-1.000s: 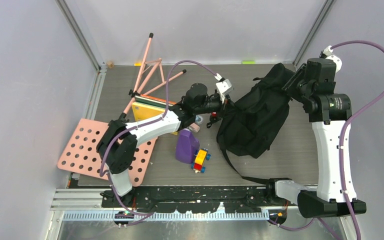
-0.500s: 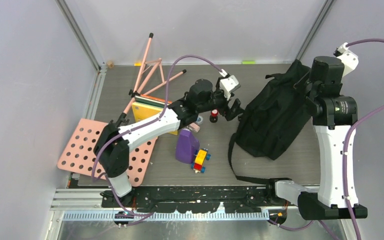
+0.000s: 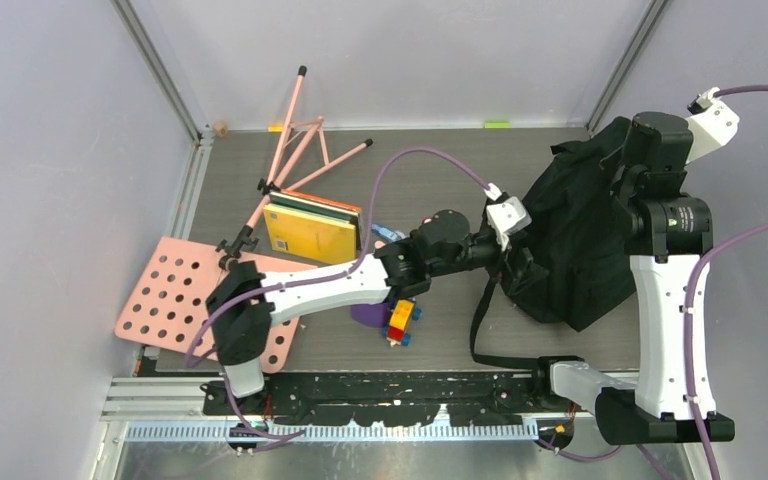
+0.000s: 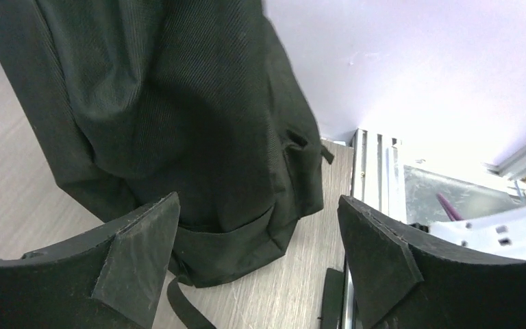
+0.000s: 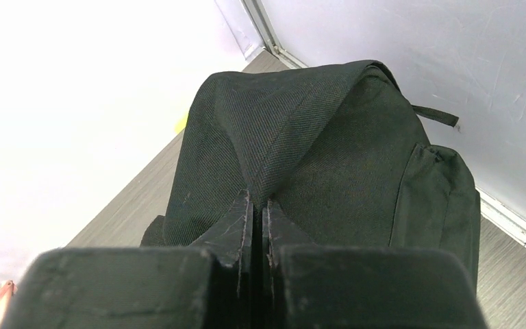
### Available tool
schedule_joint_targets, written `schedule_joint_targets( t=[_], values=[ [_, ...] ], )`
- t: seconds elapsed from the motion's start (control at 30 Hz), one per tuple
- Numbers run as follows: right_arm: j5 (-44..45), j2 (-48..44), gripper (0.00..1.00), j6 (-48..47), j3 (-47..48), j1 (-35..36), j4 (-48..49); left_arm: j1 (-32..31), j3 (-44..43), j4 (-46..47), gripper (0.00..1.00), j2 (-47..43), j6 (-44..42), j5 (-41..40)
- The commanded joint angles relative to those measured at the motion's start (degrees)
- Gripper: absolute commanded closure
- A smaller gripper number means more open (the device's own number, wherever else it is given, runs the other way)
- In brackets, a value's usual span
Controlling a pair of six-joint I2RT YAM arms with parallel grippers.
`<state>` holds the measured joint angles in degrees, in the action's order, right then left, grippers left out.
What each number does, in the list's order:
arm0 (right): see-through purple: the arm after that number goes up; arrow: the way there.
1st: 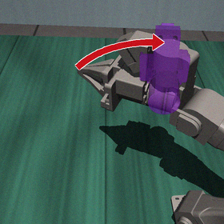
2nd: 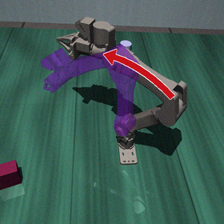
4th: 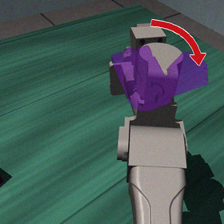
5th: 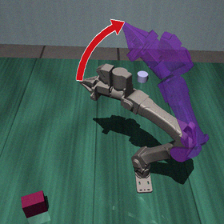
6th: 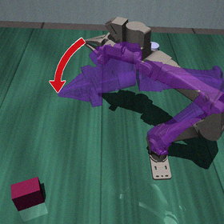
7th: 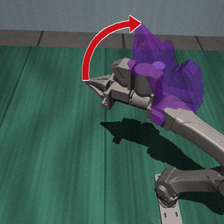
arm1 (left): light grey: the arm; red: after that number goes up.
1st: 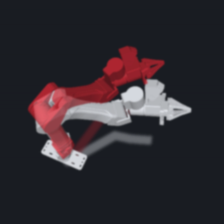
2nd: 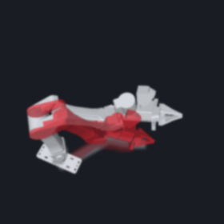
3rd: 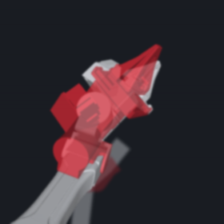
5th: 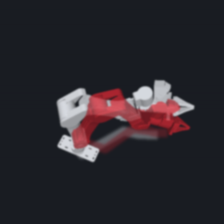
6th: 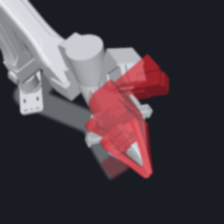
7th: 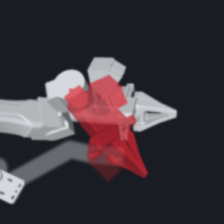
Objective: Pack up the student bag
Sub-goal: Adjust the student bag at the center of the board.
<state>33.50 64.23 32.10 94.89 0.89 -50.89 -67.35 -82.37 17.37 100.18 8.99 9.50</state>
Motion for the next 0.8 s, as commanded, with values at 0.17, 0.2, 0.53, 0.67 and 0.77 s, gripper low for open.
schedule_joint_targets(
  t=[0.17, 0.2, 0.53, 0.67, 0.77],
  values=[
    [0.56, -2.32, 1.00, 3.14, -2.53, -0.07, 12.16, 0.93, -8.59, 6.70, 0.19, 9.31, 4.48, -3.96],
    [0.23, -2.81, 0.99, 3.21, -2.92, -0.09, 12.45, 1.17, -9.36, 6.40, 0.31, 9.93, 4.19, -4.49],
    [-4.53, -8.81, 1.00, 2.05, -10.64, -0.10, 16.13, 9.92, -17.70, 1.01, 1.00, 13.96, -1.17, 3.31],
    [-8.29, -10.64, 1.00, 3.31, -14.50, -0.09, 17.04, 13.74, -20.14, -0.25, 1.00, 16.16, -4.32, 4.31],
    [-11.56, -10.22, 1.00, 4.77, -15.98, -0.05, 17.07, 17.11, -22.82, -1.64, 1.00, 17.97, -4.34, 4.77]
  ],
)
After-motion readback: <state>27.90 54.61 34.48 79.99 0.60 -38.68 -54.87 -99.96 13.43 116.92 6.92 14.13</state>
